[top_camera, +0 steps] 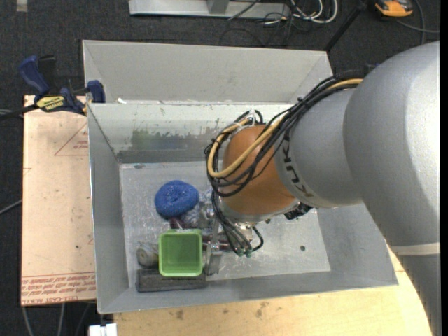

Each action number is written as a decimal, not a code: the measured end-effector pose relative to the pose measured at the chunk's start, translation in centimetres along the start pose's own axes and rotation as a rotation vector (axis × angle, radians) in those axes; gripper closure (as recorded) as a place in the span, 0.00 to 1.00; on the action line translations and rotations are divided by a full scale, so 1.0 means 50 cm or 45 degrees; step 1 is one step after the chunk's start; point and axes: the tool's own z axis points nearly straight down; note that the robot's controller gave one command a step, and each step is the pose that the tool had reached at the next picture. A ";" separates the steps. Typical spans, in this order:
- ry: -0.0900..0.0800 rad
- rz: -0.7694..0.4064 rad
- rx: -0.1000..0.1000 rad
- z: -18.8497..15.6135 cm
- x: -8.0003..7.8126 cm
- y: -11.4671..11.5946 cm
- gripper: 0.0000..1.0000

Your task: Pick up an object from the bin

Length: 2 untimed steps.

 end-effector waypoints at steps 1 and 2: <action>0.001 0.108 0.000 0.030 0.011 0.039 1.00; -0.001 0.109 -0.001 0.030 0.010 0.039 0.00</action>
Offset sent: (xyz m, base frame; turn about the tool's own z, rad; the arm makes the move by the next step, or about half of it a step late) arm 0.0000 0.0000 0.0000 0.0000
